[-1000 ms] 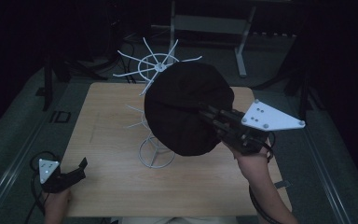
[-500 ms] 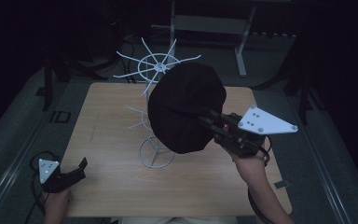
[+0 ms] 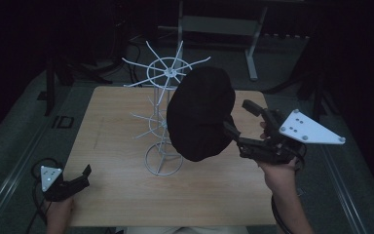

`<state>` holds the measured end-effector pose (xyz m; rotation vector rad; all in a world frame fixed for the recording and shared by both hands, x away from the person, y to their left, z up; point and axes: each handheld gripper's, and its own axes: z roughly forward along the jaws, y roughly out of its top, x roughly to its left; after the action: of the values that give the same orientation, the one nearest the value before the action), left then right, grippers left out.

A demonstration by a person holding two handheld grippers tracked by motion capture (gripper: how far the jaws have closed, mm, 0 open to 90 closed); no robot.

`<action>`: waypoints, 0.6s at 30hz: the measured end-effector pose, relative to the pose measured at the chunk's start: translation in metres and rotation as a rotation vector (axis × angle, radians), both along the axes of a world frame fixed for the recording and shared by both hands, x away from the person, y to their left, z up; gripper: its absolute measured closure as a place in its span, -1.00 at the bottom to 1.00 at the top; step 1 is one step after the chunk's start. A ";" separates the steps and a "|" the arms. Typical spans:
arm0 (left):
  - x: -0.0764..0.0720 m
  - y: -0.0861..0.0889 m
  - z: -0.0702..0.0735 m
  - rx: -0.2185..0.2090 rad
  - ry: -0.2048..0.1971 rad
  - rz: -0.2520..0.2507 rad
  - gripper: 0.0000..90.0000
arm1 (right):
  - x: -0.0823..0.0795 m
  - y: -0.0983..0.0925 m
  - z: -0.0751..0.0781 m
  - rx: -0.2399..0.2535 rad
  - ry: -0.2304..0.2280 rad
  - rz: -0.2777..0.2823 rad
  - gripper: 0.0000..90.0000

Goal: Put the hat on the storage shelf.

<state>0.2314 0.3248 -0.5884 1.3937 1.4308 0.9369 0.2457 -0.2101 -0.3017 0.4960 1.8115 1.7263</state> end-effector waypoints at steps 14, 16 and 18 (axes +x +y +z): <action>0.000 0.000 0.000 0.001 -0.001 -0.001 -0.97 | 0.023 -0.052 -0.039 -0.012 0.090 -0.126 -0.68; 0.000 0.000 0.000 0.001 -0.001 0.000 -0.97 | 0.028 -0.059 -0.048 -0.019 0.116 -0.156 -0.68; 0.000 0.000 0.000 0.001 0.000 -0.001 -0.97 | 0.034 -0.067 -0.058 -0.016 0.133 -0.180 -0.68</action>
<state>0.2313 0.3244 -0.5884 1.3950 1.4297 0.9374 0.2794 -0.2767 -0.3600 0.7589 1.8094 1.5880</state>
